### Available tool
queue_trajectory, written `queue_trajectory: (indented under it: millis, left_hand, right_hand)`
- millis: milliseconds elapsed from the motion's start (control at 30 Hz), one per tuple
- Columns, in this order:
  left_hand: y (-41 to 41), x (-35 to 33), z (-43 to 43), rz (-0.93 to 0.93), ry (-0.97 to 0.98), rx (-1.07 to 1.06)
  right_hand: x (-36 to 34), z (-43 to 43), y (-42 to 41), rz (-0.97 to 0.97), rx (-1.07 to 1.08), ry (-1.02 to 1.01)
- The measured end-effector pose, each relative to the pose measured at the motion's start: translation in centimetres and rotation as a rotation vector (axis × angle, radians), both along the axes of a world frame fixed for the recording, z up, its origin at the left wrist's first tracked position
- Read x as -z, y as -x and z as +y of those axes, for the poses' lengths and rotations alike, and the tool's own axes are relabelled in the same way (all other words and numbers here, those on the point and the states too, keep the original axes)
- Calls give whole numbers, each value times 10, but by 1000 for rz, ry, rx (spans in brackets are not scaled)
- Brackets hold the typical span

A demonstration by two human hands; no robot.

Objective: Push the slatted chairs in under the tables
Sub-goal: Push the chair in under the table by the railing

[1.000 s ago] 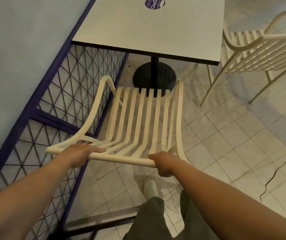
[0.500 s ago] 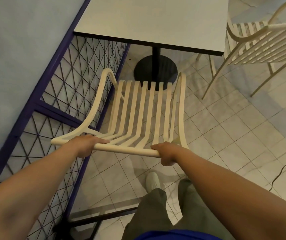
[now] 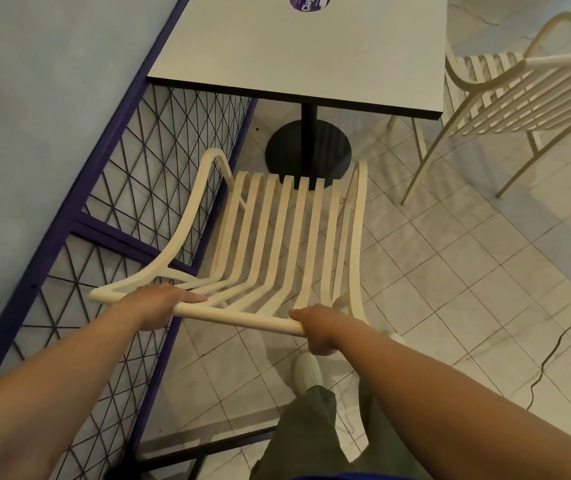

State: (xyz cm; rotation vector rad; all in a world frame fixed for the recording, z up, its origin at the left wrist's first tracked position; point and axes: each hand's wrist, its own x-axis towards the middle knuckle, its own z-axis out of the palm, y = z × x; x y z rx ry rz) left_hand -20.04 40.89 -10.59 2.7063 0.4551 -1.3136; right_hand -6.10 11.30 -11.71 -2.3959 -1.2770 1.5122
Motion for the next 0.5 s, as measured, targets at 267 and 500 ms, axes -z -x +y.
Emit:
queue_trajectory:
  millis: [267,500]
  left_hand:
    - [5,3,7,-19,18,-14]
    - [5,-3,-2,2,-17,12]
  right_hand:
    - [-1,1,-3,5,-32,-43]
    - [1,0,1,-12,-34,-51]
